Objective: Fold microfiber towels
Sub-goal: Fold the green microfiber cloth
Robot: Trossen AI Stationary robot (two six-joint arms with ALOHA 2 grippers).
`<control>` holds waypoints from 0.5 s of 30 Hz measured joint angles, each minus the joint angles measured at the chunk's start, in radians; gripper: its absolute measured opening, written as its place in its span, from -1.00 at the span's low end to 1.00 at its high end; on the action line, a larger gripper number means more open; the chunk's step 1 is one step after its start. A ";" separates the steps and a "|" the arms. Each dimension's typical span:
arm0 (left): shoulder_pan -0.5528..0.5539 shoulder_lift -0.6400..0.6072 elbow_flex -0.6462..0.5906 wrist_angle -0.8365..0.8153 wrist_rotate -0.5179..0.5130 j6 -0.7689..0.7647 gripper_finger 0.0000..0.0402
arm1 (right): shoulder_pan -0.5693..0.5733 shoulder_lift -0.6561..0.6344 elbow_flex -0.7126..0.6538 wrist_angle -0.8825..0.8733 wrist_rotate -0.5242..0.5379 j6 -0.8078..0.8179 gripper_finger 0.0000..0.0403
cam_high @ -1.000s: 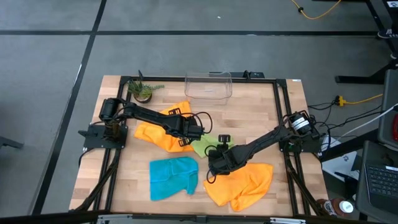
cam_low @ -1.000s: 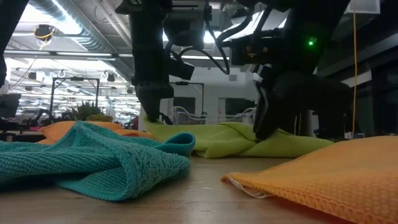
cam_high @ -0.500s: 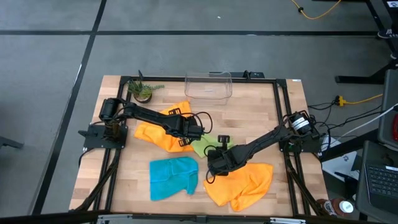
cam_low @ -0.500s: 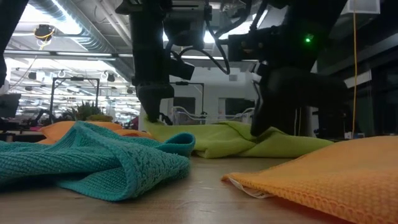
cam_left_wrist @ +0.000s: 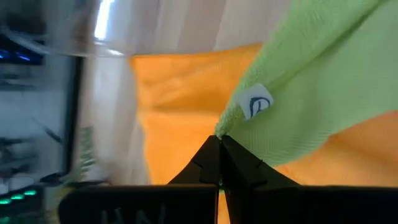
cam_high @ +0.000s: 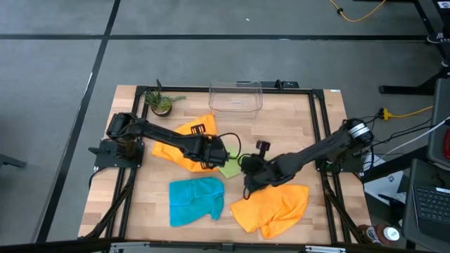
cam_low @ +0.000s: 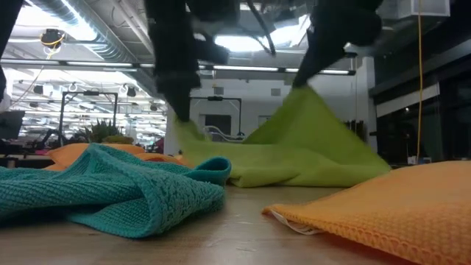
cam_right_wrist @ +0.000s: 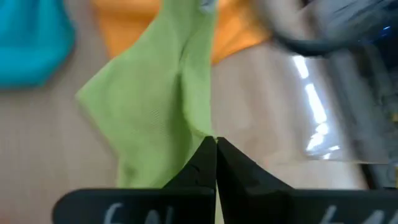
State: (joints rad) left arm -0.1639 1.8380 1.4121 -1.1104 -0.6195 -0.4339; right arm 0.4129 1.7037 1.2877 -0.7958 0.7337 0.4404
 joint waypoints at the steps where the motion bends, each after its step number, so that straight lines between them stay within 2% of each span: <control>1: -0.009 -0.013 0.009 -0.014 -0.010 0.000 -1.00 | 0.000 -0.024 0.000 -0.015 0.027 0.001 -0.99; 7: -0.067 -0.111 0.065 -0.102 -0.120 -0.003 -1.00 | 0.009 -0.174 0.000 -0.064 0.186 -0.002 -0.99; 12: -0.099 -0.196 0.099 -0.053 -0.351 0.107 -1.00 | 0.018 -0.296 0.000 -0.063 0.317 -0.085 -0.99; 15: -0.100 -0.224 0.152 -0.014 -0.371 0.156 -1.00 | 0.032 -0.372 0.000 -0.066 0.417 -0.146 -1.00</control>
State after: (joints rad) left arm -0.2638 1.6136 1.5642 -1.1247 -0.9904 -0.2780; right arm 0.4450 1.3322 1.2877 -0.8616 1.1510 0.2948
